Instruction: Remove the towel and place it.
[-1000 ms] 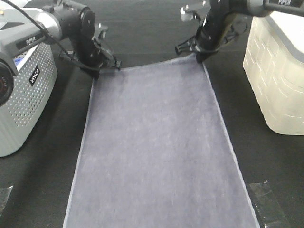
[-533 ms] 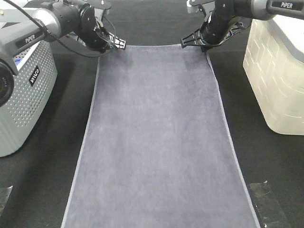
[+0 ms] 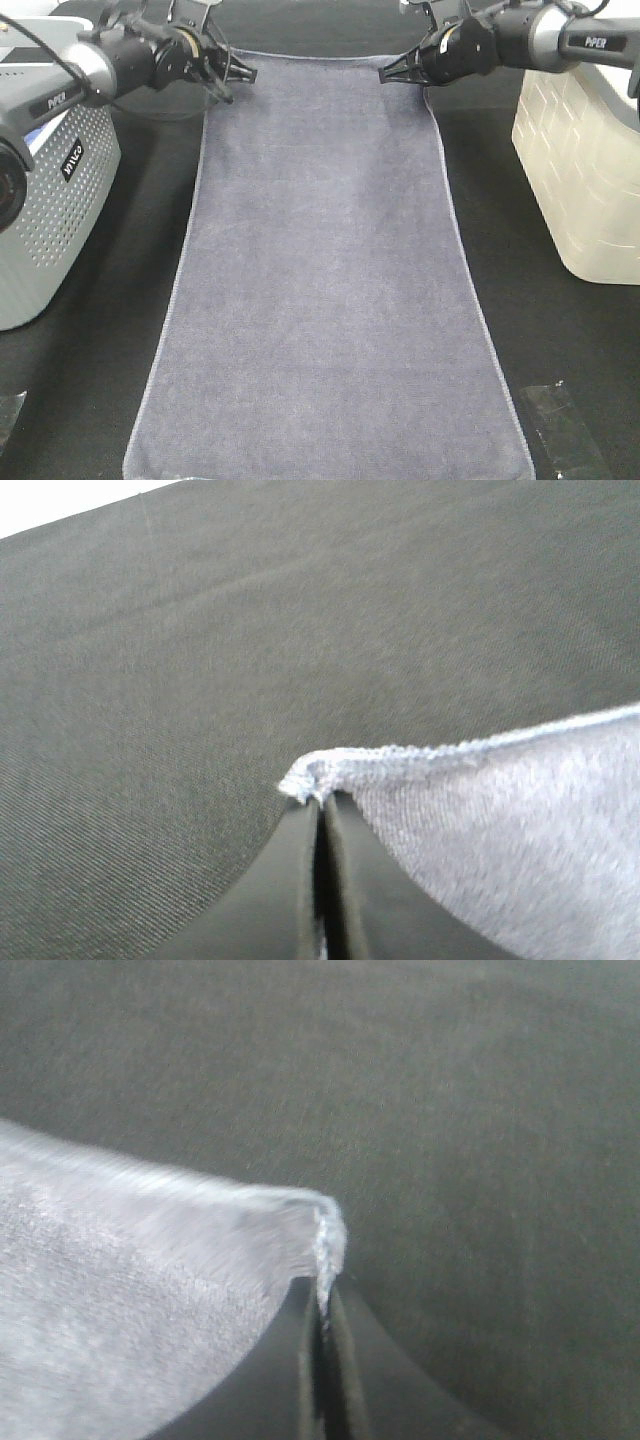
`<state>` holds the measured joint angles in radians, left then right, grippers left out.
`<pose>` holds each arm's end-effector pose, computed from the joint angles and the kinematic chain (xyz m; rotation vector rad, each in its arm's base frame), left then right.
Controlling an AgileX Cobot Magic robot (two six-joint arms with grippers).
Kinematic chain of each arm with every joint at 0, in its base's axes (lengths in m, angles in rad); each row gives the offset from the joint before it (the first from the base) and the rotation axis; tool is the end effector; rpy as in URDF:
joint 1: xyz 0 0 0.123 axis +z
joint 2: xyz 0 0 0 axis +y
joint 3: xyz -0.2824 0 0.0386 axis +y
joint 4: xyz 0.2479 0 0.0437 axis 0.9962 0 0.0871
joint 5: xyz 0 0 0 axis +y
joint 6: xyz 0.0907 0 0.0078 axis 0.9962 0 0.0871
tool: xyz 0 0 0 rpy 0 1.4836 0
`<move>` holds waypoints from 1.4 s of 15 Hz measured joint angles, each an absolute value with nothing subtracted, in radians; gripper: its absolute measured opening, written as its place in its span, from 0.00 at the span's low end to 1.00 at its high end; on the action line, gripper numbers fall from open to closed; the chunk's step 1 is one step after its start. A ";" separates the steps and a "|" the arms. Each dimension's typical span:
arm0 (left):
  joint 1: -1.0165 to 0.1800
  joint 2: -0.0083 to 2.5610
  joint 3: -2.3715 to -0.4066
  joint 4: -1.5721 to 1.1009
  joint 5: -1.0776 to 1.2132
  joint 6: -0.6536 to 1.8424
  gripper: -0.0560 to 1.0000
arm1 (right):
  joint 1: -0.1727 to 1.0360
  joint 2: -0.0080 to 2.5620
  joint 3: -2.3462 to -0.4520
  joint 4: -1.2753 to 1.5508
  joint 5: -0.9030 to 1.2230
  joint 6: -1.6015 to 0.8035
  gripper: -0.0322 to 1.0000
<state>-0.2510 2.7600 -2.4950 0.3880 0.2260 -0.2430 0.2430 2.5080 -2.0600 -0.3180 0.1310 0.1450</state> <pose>0.5939 -0.1443 0.1352 0.3214 1.9303 0.0074 0.5573 0.1343 0.1486 -0.3971 2.0169 0.0030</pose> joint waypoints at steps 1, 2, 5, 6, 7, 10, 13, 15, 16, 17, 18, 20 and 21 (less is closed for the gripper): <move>-0.249 2.774 -2.495 0.388 0.194 -0.243 0.05 | 0.234 2.523 -2.060 -0.318 0.102 0.145 0.03; -0.249 2.793 -2.495 0.391 0.148 -0.243 0.05 | 0.228 2.539 -2.060 -0.318 0.078 0.145 0.03; -0.250 2.835 -2.495 0.393 0.083 -0.243 0.05 | 0.219 2.587 -2.060 -0.318 0.025 0.145 0.03; -0.250 2.843 -2.495 0.393 0.083 -0.243 0.05 | 0.219 2.597 -2.060 -0.318 0.000 0.145 0.04; -0.250 2.848 -2.495 0.392 0.082 -0.243 0.05 | 0.219 2.608 -2.060 -0.318 -0.016 0.145 0.07; -0.250 2.850 -2.495 0.372 0.099 -0.243 0.15 | 0.219 2.631 -2.060 -0.319 -0.037 0.145 0.39; -0.250 2.850 -2.495 0.368 0.145 -0.243 0.68 | 0.219 2.632 -2.060 -0.319 -0.051 0.145 0.58; -0.250 2.849 -2.495 0.367 0.151 -0.243 0.81 | 0.219 2.630 -2.060 -0.319 -0.050 0.145 0.59; -0.250 2.848 -2.495 0.367 0.152 -0.243 0.83 | 0.219 2.626 -2.060 -0.319 -0.042 0.145 0.59; -0.250 2.843 -2.495 0.367 0.154 -0.243 0.84 | 0.219 2.616 -2.060 -0.318 -0.020 0.145 0.59; -0.250 2.831 -2.495 0.363 0.159 -0.243 0.84 | 0.219 2.600 -2.060 -0.318 0.000 0.145 0.59; -0.252 2.798 -2.495 0.340 0.167 -0.243 0.84 | 0.219 2.557 -2.060 -0.305 0.056 0.145 0.59; -0.255 2.785 -2.497 0.332 0.182 -0.243 0.84 | 0.219 2.535 -2.060 -0.289 0.086 0.146 0.59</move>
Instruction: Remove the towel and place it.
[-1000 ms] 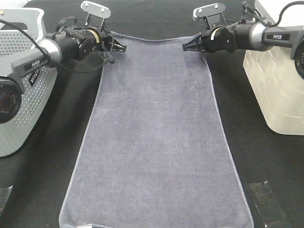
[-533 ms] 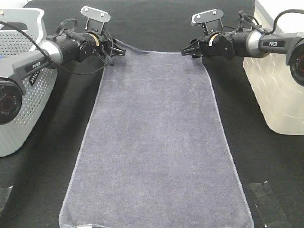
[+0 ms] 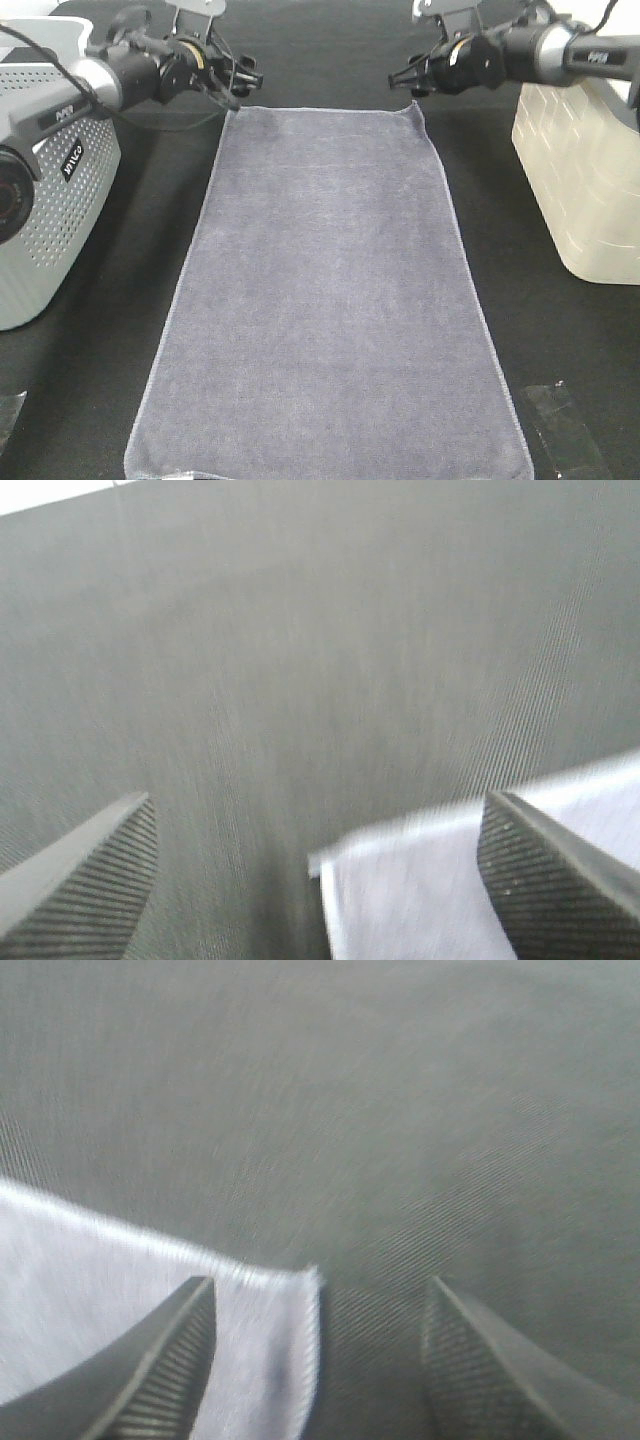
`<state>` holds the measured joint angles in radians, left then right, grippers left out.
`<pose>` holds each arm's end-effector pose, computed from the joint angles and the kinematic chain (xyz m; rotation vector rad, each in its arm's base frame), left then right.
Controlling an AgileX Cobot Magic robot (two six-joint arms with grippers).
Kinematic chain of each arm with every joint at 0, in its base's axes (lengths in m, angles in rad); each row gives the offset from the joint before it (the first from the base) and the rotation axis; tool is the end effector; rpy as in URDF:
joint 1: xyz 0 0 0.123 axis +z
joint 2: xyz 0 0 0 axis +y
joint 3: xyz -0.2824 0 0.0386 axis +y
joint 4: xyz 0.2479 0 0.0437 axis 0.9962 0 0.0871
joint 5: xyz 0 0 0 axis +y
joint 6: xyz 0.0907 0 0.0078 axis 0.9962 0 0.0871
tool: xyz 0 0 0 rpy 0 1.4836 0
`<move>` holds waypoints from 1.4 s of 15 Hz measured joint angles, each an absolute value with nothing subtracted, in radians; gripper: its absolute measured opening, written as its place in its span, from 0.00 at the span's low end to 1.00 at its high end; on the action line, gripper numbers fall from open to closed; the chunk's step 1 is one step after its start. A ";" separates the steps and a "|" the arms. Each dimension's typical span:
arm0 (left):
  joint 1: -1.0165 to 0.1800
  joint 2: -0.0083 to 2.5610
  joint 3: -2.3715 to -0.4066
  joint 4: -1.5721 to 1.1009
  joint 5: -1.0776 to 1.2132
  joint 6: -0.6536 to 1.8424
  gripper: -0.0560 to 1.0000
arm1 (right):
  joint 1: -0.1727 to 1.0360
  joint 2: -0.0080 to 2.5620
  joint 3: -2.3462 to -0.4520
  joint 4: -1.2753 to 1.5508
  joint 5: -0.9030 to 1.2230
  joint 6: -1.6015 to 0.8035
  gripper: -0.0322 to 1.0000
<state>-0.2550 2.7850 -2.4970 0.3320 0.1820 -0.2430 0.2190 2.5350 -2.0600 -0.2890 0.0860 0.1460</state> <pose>0.5943 -0.1493 0.1237 0.2891 1.9220 -0.0562 0.5623 0.1228 0.1364 -0.3513 2.0105 0.0232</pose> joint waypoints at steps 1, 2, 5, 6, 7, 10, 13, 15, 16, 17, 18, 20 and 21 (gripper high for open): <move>-0.260 2.769 -2.498 0.326 0.208 -0.243 0.84 | 0.219 2.511 -2.060 -0.272 0.123 0.146 0.59; -0.268 2.753 -2.498 0.321 0.244 -0.243 0.84 | 0.219 2.486 -2.060 -0.264 0.161 0.146 0.59; -0.306 2.663 -2.498 0.316 0.382 -0.243 0.84 | 0.219 2.385 -2.060 -0.217 0.321 0.146 0.59; -0.318 2.633 -2.498 0.315 0.429 -0.243 0.83 | 0.220 2.356 -2.060 -0.209 0.378 0.144 0.59; -0.318 2.633 -2.498 0.315 0.429 -0.243 0.83 | 0.220 2.356 -2.060 -0.209 0.378 0.144 0.59; -0.357 2.536 -2.501 0.315 0.606 -0.243 0.82 | 0.245 2.279 -2.060 -0.179 0.560 0.073 0.59; -0.393 2.429 -2.501 0.314 0.879 -0.221 0.82 | 0.267 2.189 -2.060 -0.125 0.775 0.036 0.59; -0.410 2.351 -2.501 0.314 1.076 -0.203 0.82 | 0.267 2.117 -2.060 -0.087 0.940 0.036 0.59; -0.418 2.312 -2.501 0.312 1.166 -0.193 0.82 | 0.267 2.076 -2.060 -0.076 1.018 0.036 0.59; -0.422 2.280 -2.501 0.306 1.197 -0.181 0.82 | 0.267 2.038 -2.060 -0.066 1.095 0.036 0.59; -0.425 2.239 -2.501 0.288 1.207 -0.161 0.82 | 0.267 1.999 -2.060 -0.057 1.172 0.036 0.59; -0.425 2.154 -2.501 0.200 1.211 -0.132 0.82 | 0.267 1.919 -2.043 -0.055 1.205 0.028 0.59; -0.428 2.087 -2.501 0.130 1.212 -0.099 0.82 | 0.267 1.845 -1.995 -0.052 1.208 0.018 0.59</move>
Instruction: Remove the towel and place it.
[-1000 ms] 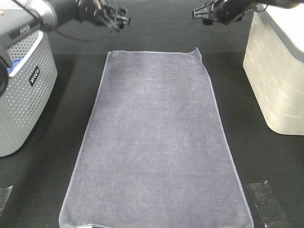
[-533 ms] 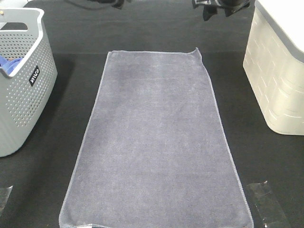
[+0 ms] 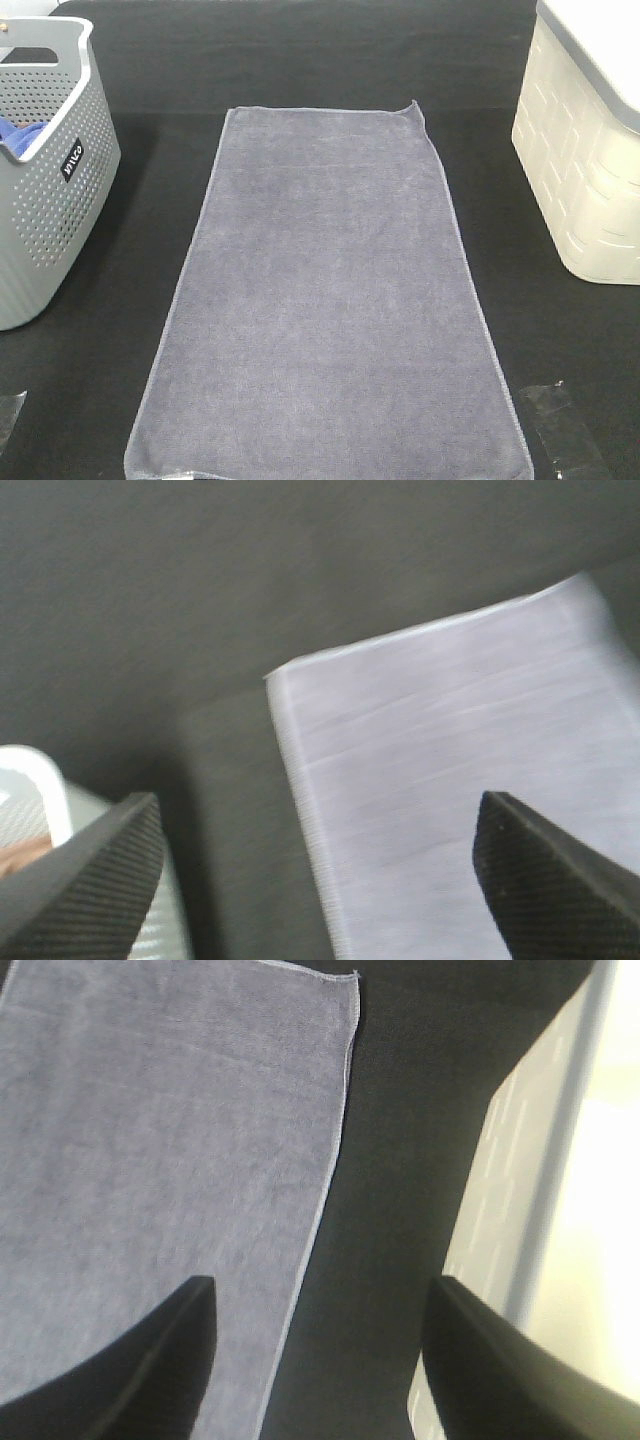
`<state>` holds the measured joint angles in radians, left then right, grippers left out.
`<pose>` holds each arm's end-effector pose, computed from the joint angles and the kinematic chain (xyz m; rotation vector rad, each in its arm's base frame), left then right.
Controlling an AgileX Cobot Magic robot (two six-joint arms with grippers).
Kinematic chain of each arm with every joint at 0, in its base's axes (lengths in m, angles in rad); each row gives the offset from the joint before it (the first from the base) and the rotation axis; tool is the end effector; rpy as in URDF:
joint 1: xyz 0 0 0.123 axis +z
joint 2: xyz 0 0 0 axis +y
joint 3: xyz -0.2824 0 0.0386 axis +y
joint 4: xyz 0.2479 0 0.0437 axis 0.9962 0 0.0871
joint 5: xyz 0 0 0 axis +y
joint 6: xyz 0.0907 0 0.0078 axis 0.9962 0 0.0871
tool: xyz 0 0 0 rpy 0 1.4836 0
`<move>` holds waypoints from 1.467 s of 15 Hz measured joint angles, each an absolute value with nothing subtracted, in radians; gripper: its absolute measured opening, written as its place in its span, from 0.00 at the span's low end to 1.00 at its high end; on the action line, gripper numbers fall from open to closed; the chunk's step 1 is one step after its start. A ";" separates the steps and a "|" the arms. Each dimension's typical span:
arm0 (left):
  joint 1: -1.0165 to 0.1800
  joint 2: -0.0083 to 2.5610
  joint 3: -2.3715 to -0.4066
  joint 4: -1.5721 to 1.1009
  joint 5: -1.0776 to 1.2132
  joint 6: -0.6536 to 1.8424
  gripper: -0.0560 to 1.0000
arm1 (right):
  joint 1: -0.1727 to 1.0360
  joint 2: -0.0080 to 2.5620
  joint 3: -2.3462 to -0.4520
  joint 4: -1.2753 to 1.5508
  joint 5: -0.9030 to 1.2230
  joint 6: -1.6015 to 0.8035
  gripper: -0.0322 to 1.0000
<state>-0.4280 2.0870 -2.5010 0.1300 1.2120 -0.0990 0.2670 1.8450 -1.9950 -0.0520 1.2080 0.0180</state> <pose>0.4148 -0.1771 0.4304 0.3611 2.2463 -0.1149 0.3904 0.1022 0.3896 -0.3197 2.5198 0.0433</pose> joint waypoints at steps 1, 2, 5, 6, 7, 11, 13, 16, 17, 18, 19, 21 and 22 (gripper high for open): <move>-0.428 2.062 -2.501 0.113 1.212 -0.083 0.82 | 0.267 1.790 -1.944 -0.051 1.208 0.010 0.59; -0.430 1.994 -2.500 0.079 1.213 -0.058 0.82 | 0.267 1.730 -1.884 -0.050 1.208 0.010 0.59; -0.430 1.825 -2.341 0.078 1.213 -0.037 0.82 | 0.267 1.521 -1.658 -0.036 1.210 0.010 0.59; -0.430 1.762 -2.239 0.079 1.213 -0.037 0.82 | 0.267 1.456 -1.586 -0.034 1.211 0.010 0.59; -0.430 1.688 -2.105 0.079 1.213 -0.037 0.82 | 0.267 1.383 -1.515 -0.033 1.214 0.010 0.59; -0.430 1.361 -1.592 0.079 1.216 -0.049 0.82 | 0.267 1.146 -1.238 0.000 1.217 0.021 0.59; -0.430 1.135 -1.315 0.079 1.220 -0.057 0.82 | 0.267 1.049 -1.107 0.008 1.217 0.022 0.59; -0.430 0.854 -1.025 0.079 1.221 -0.057 0.82 | 0.267 0.843 -0.865 0.008 1.217 0.021 0.59; -0.430 0.759 -0.928 0.079 1.222 -0.057 0.82 | 0.267 0.779 -0.792 0.008 1.217 0.017 0.59; -0.430 0.652 -0.848 0.079 1.223 -0.056 0.82 | 0.267 0.710 -0.731 0.008 1.217 0.008 0.59; -0.430 0.546 -0.775 0.078 1.224 -0.044 0.82 | 0.267 0.628 -0.677 0.008 1.217 0.000 0.59; -0.430 0.369 -0.664 0.062 1.227 0.000 0.82 | 0.267 0.466 -0.583 0.008 1.219 -0.015 0.59; -0.430 0.282 -0.625 0.047 1.227 0.025 0.82 | 0.267 0.389 -0.560 0.008 1.223 -0.025 0.59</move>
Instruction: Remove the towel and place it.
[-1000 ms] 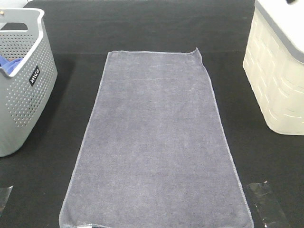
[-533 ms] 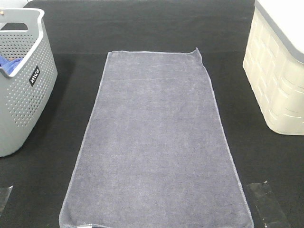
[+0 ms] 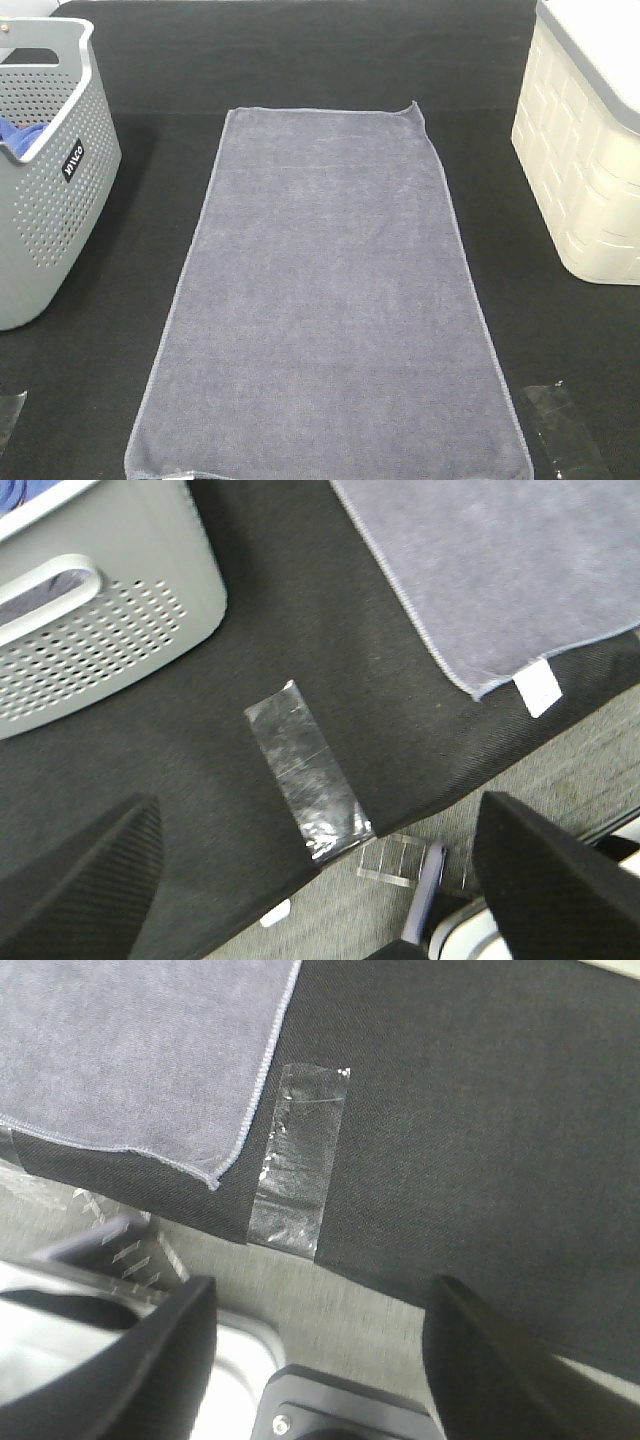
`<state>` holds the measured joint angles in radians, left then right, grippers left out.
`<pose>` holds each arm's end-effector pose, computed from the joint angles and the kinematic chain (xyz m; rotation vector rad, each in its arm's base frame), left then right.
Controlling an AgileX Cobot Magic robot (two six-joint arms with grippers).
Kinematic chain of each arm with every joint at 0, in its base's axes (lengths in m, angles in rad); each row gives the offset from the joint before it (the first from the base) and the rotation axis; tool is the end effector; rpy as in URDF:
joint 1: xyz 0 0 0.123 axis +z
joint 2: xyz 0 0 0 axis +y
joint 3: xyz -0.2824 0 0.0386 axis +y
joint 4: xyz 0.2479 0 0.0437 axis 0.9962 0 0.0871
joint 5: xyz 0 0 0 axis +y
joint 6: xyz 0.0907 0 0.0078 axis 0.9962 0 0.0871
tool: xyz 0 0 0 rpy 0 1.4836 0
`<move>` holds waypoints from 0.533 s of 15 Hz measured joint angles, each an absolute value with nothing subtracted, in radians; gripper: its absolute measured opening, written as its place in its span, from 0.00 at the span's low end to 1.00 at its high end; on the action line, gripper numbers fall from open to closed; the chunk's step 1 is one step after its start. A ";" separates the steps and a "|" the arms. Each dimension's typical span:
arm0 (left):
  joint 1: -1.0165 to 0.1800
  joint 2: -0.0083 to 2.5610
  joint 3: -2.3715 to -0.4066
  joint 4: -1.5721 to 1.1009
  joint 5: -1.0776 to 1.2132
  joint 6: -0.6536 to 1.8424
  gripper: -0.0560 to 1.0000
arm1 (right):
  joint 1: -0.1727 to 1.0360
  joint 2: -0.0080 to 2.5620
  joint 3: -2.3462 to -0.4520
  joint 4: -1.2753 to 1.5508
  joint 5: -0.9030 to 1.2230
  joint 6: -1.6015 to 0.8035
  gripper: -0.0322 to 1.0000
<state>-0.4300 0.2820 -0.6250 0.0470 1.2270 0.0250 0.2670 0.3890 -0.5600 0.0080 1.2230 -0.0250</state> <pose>0.0215 -0.0054 0.2981 0.5321 2.3099 -0.1354 0.0403 0.0117 0.2762 -0.3689 2.5120 0.1064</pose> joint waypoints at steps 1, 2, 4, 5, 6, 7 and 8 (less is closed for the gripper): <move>-0.430 0.213 -0.599 0.032 1.227 0.049 0.82 | 0.267 0.308 -0.555 0.009 1.213 -0.039 0.59; -0.430 0.148 -0.577 0.014 1.229 0.072 0.82 | 0.267 0.239 -0.554 0.010 1.193 -0.053 0.59; -0.430 0.063 -0.568 -0.006 1.229 0.101 0.82 | 0.267 0.117 -0.541 0.015 1.146 -0.075 0.59; -0.430 0.037 -0.568 -0.015 1.226 0.112 0.82 | 0.267 0.076 -0.530 0.020 1.121 -0.077 0.59; -0.430 0.028 -0.568 -0.024 1.210 0.117 0.82 | 0.267 0.045 -0.518 0.024 1.092 -0.077 0.59; -0.430 0.028 -0.564 -0.029 1.174 0.122 0.82 | 0.267 0.033 -0.506 0.024 1.074 -0.077 0.59; -0.430 0.027 -0.545 -0.036 1.128 0.124 0.82 | 0.267 0.031 -0.502 0.024 1.068 -0.077 0.59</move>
<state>-0.4300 0.0270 -0.5450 -0.0360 1.1280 0.1240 0.2670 0.0310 -0.5020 0.0240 1.0680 -0.0770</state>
